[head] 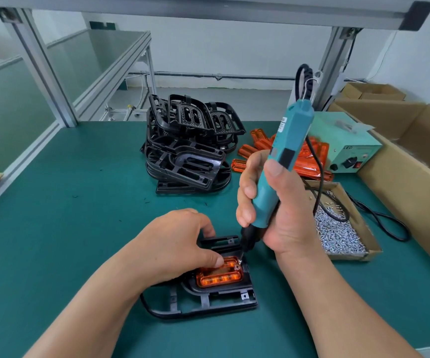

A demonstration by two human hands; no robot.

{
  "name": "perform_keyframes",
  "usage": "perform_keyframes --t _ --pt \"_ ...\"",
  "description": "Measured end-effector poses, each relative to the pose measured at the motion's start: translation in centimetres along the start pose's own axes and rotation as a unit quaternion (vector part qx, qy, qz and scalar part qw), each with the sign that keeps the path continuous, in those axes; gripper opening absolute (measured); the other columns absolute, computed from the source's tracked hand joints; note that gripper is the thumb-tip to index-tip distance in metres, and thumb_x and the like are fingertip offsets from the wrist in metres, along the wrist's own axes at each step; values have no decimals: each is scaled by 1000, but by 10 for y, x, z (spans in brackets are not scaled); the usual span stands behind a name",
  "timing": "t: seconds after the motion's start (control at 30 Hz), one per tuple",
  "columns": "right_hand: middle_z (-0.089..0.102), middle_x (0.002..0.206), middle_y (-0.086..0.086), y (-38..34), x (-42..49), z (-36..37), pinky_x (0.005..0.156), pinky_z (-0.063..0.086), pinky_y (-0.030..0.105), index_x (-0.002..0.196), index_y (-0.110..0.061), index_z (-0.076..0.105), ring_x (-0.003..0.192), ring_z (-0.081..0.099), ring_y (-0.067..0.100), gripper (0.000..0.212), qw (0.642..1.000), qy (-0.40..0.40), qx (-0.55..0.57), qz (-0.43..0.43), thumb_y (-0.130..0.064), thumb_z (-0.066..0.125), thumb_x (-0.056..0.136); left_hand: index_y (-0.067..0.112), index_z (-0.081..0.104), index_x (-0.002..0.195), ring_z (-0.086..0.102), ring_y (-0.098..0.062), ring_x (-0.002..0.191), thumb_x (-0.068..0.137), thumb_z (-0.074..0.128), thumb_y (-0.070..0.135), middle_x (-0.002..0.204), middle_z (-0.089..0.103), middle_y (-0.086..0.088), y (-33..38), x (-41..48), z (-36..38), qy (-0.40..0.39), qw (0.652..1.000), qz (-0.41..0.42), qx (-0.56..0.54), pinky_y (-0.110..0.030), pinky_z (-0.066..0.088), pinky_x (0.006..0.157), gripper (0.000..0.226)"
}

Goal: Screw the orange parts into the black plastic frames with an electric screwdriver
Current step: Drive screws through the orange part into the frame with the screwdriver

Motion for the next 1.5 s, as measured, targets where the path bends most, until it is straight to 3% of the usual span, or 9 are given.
perform_keyframes --t 0.47,0.8,0.9,1.03,1.13,1.27,1.5 --pt "51 73 6 -8 -4 7 45 46 27 100 -14 60 42 52 17 53 999 -28 15 -16 -52 90 78 41 64 97 55 1 82 69 82 66 93 57 19 -3 3 4 -5 1000 2 -15 -23 38 65 42" --pt "51 73 8 -3 -7 23 47 48 29 103 -12 57 43 55 18 52 996 -88 -15 -15 -50 87 85 40 62 94 56 -1 83 70 83 63 93 59 17 -3 1 3 -7 1000 -11 -23 -25 42 68 40" --pt "55 74 7 -3 -10 28 49 46 30 109 -12 56 44 56 23 56 993 -104 -41 -24 -54 86 87 39 62 98 58 -2 88 71 83 63 97 60 18 -3 0 3 -9 1000 -12 -25 -29 50 79 42" --pt "64 74 7 -5 -14 29 59 50 35 115 -15 58 50 58 38 57 990 -78 -99 -65 -58 83 88 40 63 101 59 -2 97 73 82 63 102 61 19 -2 -1 3 -16 999 -15 -26 -33 53 90 41" --pt "65 77 10 -6 -17 25 61 52 36 117 -18 61 56 63 32 50 989 -57 -114 -71 -56 81 91 40 63 96 60 -3 95 72 82 62 99 63 18 -1 -1 3 -14 999 -13 -28 -33 53 87 38" --pt "59 77 18 -7 -20 15 59 48 36 115 -11 57 54 55 27 55 992 -36 -101 -68 -55 81 91 38 62 90 60 -3 88 70 84 60 94 62 14 1 -1 2 -8 999 -5 -37 -33 53 84 36" --pt "55 75 11 -6 -22 13 55 46 32 106 -11 60 53 50 22 53 997 -21 -54 -58 -54 85 86 37 64 89 60 -2 82 68 84 62 92 62 15 -2 2 4 -4 999 -6 -40 -28 51 75 38"
Point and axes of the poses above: each hand's wrist, its own x-axis towards the middle knuckle, its own z-axis out of the palm, y = z × x, the point moved 10 cm from there along x, towards the middle knuckle
